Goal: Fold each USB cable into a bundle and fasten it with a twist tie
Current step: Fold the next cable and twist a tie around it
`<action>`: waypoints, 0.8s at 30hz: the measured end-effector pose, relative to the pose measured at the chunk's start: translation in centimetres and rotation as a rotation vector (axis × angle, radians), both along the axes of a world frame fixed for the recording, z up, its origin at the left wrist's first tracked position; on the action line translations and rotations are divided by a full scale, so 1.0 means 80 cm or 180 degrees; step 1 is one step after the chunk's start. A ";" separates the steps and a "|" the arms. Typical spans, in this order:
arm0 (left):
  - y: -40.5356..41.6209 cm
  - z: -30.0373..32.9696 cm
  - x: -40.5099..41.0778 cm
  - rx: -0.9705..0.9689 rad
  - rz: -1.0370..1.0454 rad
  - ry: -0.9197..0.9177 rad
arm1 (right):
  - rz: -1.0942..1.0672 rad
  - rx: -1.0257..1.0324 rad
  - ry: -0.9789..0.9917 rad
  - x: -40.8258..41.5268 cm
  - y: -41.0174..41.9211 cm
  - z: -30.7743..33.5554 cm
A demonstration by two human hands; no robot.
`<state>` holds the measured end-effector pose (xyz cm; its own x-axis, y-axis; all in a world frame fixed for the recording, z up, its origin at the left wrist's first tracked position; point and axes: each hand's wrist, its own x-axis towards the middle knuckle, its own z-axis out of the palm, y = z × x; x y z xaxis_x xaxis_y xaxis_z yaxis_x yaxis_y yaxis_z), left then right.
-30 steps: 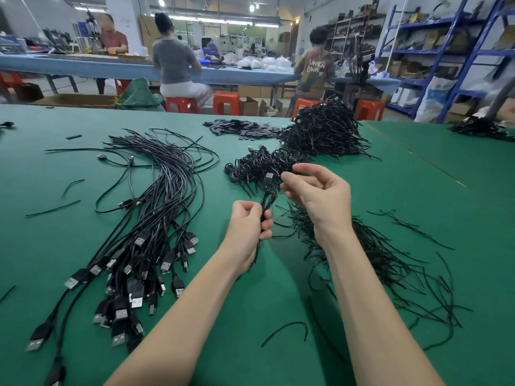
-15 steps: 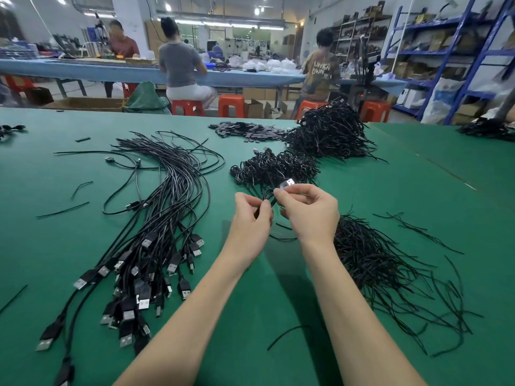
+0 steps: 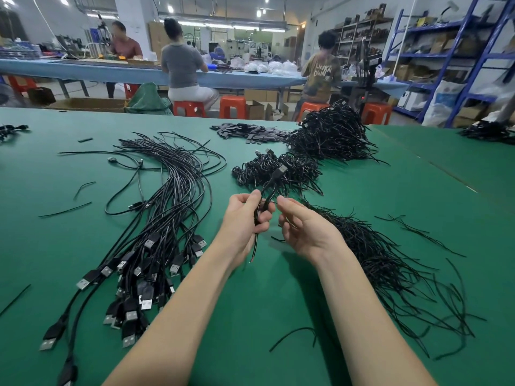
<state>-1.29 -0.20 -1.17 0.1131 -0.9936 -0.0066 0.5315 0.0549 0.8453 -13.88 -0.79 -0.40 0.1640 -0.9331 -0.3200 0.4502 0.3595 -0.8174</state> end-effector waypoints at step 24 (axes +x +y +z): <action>0.018 0.001 0.035 -0.0472 -0.1636 -0.2604 | 0.0519 -0.1188 0.2549 -0.060 -0.003 0.010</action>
<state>1.53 1.22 -1.12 -0.4200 -0.9075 0.0103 -0.2271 0.1161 0.9669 -18.69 -1.04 0.39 0.1615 -0.9839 -0.0761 -0.3382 0.0172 -0.9409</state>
